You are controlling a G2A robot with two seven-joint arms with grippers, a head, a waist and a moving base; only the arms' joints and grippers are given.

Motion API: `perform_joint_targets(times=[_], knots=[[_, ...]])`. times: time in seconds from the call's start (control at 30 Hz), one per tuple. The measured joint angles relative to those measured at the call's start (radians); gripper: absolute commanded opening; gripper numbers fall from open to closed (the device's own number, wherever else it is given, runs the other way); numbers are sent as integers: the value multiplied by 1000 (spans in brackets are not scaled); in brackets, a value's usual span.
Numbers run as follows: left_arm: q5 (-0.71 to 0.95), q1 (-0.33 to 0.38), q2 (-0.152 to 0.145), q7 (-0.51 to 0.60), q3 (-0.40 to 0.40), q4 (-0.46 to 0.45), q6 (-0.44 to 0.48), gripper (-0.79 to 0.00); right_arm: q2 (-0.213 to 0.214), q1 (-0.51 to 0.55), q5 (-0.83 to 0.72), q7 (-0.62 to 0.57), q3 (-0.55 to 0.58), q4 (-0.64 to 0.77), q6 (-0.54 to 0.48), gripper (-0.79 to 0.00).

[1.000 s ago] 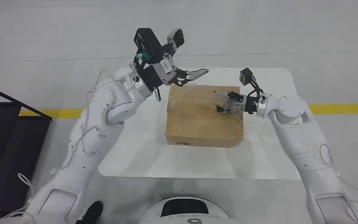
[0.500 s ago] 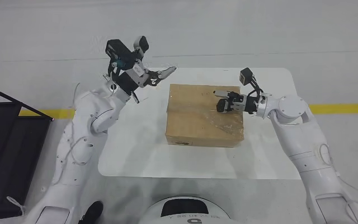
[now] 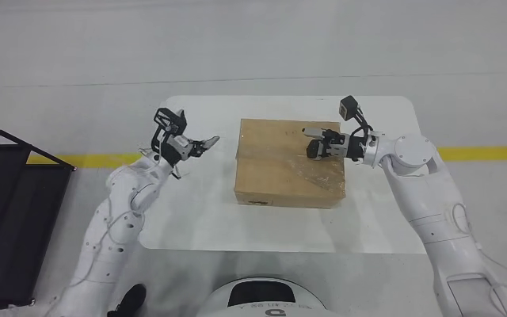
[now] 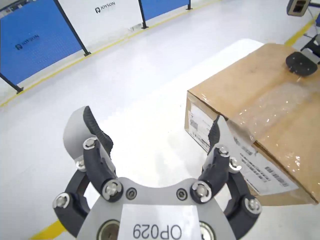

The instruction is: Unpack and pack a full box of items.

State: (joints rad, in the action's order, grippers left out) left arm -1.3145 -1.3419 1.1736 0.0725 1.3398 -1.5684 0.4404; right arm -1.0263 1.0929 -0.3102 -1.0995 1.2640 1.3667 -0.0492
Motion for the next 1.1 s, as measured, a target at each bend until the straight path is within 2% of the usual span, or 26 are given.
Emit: perform_joint_targets(times=[0.47, 0.87, 1.1], knots=[[-20, 135, 26, -11, -159, 157, 54, 0, 0, 0, 0, 0, 0, 0, 0, 0], [-56, 187, 42, 9, -246, 188, 67, 0, 0, 0, 0, 0, 0, 0, 0, 0], [-50, 208, 47, 9, -262, 205, 62, 0, 0, 0, 0, 0, 0, 0, 0, 0]])
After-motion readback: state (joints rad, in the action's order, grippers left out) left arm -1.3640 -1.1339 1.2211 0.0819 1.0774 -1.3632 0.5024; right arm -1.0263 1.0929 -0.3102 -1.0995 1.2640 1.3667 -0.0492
